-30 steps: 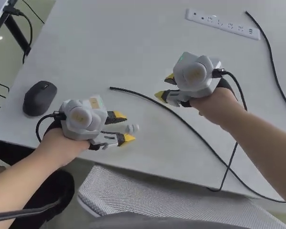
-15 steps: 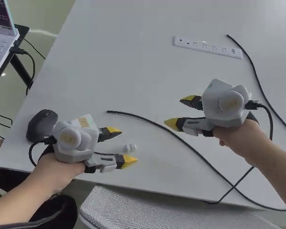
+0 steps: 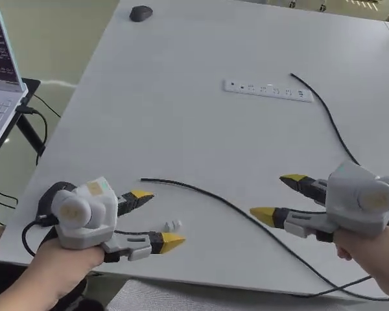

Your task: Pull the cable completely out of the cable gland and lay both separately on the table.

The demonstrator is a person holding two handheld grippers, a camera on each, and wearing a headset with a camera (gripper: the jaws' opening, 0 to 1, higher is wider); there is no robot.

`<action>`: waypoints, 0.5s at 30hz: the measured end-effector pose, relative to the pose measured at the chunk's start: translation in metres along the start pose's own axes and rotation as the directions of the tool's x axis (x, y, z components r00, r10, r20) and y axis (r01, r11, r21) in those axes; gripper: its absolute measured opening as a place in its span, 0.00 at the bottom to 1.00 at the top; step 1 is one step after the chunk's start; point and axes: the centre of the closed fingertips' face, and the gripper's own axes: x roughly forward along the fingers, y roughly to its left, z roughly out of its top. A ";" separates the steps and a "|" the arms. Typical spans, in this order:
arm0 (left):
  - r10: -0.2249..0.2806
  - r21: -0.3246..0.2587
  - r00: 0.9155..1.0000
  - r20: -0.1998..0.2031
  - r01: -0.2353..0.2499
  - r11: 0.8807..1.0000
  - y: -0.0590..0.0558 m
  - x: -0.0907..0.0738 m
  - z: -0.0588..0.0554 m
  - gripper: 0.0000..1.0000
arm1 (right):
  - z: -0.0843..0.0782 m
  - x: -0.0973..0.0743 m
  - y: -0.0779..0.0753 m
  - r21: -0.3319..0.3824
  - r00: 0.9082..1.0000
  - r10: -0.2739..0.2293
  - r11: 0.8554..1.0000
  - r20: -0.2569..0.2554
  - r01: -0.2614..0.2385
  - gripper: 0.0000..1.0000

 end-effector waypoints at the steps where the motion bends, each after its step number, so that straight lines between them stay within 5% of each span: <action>1: 0.003 0.000 1.000 0.000 -0.003 1.000 0.000 -0.001 0.000 0.71 | -0.004 -0.005 -0.001 0.007 1.000 -0.005 1.000 0.003 0.005 0.63; 11: 0.041 0.003 0.999 -0.004 -0.041 0.999 0.000 -0.012 0.003 0.77 | -0.020 -0.031 0.008 0.061 0.999 0.001 0.998 0.046 -0.004 0.76; 15: 0.038 -0.006 0.999 -0.037 -0.038 0.999 0.001 -0.013 -0.006 0.82 | -0.036 -0.033 0.012 0.063 1.000 -0.003 0.998 0.017 0.002 0.80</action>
